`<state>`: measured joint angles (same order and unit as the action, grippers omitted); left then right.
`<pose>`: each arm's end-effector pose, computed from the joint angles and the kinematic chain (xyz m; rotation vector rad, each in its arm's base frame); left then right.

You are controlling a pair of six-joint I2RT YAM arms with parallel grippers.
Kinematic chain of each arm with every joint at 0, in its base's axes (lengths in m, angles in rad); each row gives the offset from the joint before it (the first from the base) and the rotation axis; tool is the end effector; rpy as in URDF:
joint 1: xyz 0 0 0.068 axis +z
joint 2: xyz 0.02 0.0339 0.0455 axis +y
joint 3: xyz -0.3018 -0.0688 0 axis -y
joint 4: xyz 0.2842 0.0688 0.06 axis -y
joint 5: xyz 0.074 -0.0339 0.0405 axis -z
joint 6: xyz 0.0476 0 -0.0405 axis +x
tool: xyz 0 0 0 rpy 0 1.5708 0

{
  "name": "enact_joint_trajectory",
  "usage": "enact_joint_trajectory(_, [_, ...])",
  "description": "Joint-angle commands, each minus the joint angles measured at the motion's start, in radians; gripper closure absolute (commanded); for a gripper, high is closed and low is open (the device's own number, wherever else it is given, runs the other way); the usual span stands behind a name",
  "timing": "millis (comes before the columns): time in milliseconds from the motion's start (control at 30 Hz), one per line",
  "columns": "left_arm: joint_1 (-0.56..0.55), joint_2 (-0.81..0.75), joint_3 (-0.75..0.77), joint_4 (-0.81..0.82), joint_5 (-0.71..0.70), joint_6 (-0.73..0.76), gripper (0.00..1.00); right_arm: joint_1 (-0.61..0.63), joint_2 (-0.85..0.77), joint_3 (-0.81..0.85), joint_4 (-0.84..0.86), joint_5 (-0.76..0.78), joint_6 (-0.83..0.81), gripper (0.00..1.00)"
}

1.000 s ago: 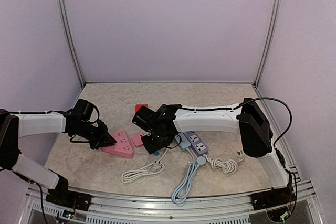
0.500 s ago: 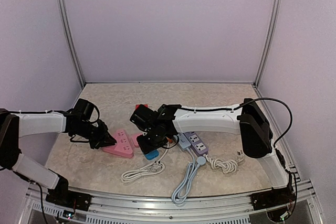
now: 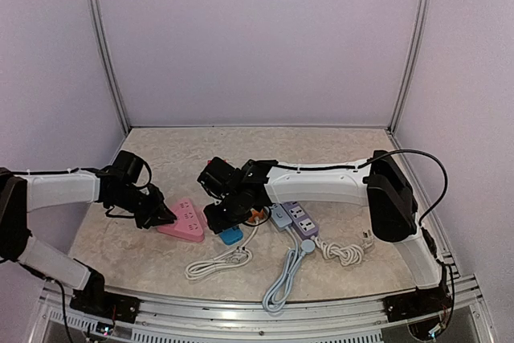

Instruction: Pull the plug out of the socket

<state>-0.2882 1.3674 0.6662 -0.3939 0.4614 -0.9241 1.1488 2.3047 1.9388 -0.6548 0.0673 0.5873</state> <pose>0.2512 -0.0966 0.1679 -0.7395 2.7681 -0.9473 0.2374 0.5210 0.1884 -0.7204 2.5904 0.5205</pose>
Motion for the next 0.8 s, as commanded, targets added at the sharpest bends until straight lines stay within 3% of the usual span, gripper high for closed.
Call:
enact_joint_trajectory(0, [0.004, -0.019, 0.014, -0.133, -0.065, 0.020, 0.89, -0.014, -0.066, -0.032, 0.049, 0.005, -0.007, 0.48])
enact_joint_trajectory(133, [0.001, -0.062, 0.055, -0.163, -0.076, 0.033, 0.86, -0.031, -0.106, -0.059, 0.076, 0.029, -0.009, 0.37])
enact_joint_trajectory(433, [0.002, -0.197, 0.251, -0.323, -0.176, 0.145, 0.69, -0.080, -0.281, -0.237, 0.206, 0.104, -0.009, 0.11])
enact_joint_trajectory(500, [0.002, -0.230, 0.289, -0.344, -0.191, 0.168, 0.58, -0.091, -0.336, -0.297, 0.242, 0.143, -0.010, 0.09])
enact_joint_trajectory(700, [0.002, -0.321, 0.355, -0.363, -0.254, 0.224, 0.02, -0.180, -0.580, -0.550, 0.380, 0.267, -0.002, 0.06])
enact_joint_trajectory(767, [0.004, -0.336, 0.374, -0.370, -0.290, 0.235, 0.01, -0.219, -0.669, -0.648, 0.440, 0.311, -0.004, 0.05])
